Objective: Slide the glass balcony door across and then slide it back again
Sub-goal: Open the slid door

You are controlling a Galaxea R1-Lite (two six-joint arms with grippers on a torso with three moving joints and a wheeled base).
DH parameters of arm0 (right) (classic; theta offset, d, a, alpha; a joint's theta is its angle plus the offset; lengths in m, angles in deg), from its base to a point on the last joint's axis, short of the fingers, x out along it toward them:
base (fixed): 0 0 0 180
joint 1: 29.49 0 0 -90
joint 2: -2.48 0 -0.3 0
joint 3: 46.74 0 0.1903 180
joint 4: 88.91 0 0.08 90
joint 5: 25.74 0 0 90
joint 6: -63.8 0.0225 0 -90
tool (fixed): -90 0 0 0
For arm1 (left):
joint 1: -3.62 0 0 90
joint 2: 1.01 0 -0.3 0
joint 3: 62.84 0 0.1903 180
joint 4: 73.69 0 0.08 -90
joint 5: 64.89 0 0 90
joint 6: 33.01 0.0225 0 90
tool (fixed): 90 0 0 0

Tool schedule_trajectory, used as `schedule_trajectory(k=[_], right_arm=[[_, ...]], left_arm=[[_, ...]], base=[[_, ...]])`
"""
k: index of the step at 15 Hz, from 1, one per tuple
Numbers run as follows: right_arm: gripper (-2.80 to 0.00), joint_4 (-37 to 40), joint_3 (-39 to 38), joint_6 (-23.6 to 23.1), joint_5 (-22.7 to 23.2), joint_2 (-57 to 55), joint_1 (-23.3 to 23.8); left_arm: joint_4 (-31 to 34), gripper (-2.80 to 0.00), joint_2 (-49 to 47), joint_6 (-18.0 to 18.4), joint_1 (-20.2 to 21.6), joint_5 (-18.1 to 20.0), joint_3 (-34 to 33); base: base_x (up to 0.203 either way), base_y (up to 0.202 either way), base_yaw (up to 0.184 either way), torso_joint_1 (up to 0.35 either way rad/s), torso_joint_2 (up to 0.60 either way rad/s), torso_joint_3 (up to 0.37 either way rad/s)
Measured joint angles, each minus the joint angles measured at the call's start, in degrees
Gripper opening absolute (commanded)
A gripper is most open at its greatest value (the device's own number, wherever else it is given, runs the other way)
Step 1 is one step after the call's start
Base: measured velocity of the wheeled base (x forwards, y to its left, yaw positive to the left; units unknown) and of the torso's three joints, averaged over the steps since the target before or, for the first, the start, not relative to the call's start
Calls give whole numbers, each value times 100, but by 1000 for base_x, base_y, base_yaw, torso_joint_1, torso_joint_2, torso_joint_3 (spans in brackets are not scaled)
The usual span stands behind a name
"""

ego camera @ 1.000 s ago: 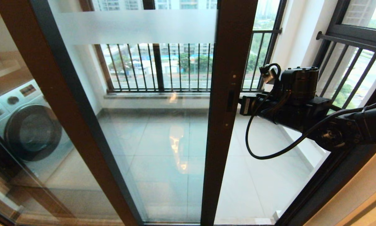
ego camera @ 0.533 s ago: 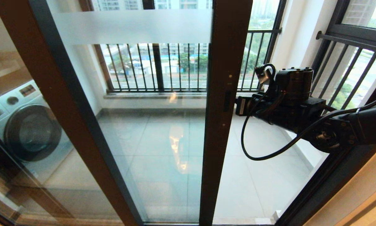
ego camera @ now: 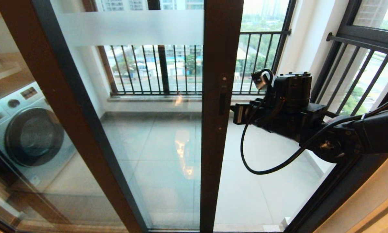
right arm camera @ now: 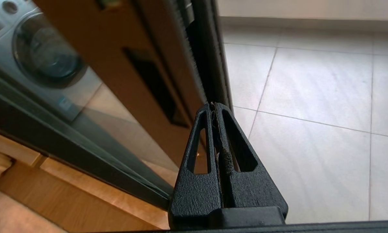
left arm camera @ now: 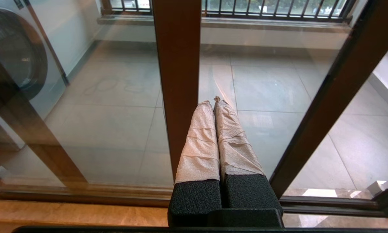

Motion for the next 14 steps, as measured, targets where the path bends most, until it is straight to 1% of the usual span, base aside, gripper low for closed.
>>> schedule_trajectory(k=[5, 9, 12, 14], right_arm=[[-280, -7, -7, 10, -58, -2, -64], [-280, -4, -79, 130, -186, 66, 9], [-280, 26, -406, 139, -170, 381, 262], [-280, 57, -824, 130, -140, 715, 526]], left_arm=[[0, -280, 0, 0, 0, -1, 0], [-2, -280, 0, -1, 0, 0, 0], [-2, -280, 0, -1, 0, -1, 0], [-2, -280, 0, -1, 0, -2, 0]], base=[[0, 0, 0, 0, 0, 0], [0, 0, 0, 0, 0, 0], [0, 0, 0, 0, 0, 0], [0, 0, 0, 0, 0, 0]])
